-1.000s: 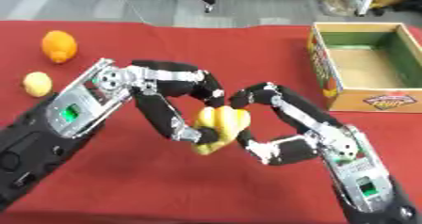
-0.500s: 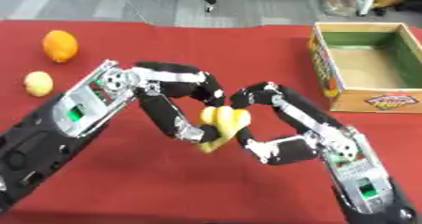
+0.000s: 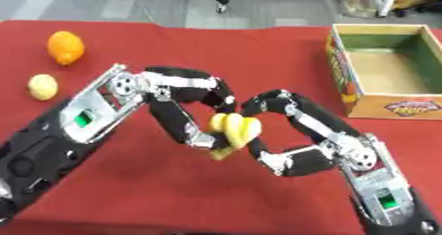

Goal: Pick up the objects with one hand, pass them to the other hand, and then place them into the box on the other side of the table.

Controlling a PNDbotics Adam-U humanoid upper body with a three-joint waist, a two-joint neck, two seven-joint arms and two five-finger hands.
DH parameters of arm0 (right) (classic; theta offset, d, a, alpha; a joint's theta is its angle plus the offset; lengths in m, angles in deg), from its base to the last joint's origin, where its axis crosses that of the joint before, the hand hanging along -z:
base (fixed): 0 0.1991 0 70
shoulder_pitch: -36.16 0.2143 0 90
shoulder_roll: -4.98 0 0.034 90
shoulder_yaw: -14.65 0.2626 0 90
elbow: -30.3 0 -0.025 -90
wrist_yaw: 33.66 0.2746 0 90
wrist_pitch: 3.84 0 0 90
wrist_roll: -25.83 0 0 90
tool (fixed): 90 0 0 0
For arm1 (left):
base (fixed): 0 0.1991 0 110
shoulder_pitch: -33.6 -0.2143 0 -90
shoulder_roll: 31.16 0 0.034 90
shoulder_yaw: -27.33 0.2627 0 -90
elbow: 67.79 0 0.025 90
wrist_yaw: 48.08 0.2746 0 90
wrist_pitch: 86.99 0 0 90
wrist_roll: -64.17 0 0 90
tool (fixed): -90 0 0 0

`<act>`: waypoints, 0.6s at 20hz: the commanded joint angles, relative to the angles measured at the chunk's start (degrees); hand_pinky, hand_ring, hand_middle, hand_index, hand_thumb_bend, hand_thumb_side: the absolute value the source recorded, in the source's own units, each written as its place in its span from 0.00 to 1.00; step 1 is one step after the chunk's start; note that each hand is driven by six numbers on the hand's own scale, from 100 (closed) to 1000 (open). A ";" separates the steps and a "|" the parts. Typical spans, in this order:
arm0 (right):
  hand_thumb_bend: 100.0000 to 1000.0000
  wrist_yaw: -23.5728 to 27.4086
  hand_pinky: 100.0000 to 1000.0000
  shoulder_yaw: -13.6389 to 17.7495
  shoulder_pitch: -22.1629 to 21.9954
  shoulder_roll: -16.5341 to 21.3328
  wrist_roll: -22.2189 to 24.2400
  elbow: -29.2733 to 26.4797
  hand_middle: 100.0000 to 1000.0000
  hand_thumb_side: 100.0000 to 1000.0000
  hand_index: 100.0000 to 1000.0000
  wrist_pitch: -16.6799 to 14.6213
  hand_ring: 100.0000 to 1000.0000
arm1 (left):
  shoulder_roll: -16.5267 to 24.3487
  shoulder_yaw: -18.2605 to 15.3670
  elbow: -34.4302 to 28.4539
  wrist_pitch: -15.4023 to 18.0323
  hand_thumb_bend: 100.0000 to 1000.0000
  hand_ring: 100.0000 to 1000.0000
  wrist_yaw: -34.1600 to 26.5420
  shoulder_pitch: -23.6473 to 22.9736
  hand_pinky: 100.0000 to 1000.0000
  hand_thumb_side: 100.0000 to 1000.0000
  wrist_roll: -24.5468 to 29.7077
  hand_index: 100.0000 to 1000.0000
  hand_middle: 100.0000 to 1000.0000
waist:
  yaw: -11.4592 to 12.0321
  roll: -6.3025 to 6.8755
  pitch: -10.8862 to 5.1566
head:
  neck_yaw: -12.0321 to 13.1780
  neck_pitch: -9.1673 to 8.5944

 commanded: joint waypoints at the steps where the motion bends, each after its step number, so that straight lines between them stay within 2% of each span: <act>1: 0.00 0.11 0.79 0.29 0.77 0.54 0.61 -1.31 0.50 0.31 0.82 -0.48 0.63 | 0.54 -0.47 0.33 0.16 0.10 0.50 0.66 1.05 0.74 0.13 0.09 0.47 0.41 | 0.01 -0.59 -0.43 | 0.25 0.31; 6: 0.00 0.31 0.79 0.35 0.81 0.60 0.90 -1.38 0.51 0.31 0.85 -0.63 0.64 | 0.33 -0.44 0.91 0.32 0.10 0.50 0.95 1.03 0.74 0.13 0.15 0.47 0.41 | 0.01 -0.59 -0.43 | 0.35 0.31; 12: 0.00 0.35 0.79 0.45 0.83 0.66 0.77 -1.45 0.50 0.31 0.84 -0.64 0.63 | 0.16 -0.42 1.52 0.53 0.10 0.50 1.41 1.04 0.74 0.13 0.01 0.47 0.41 | -0.02 -0.59 -0.43 | 0.46 0.31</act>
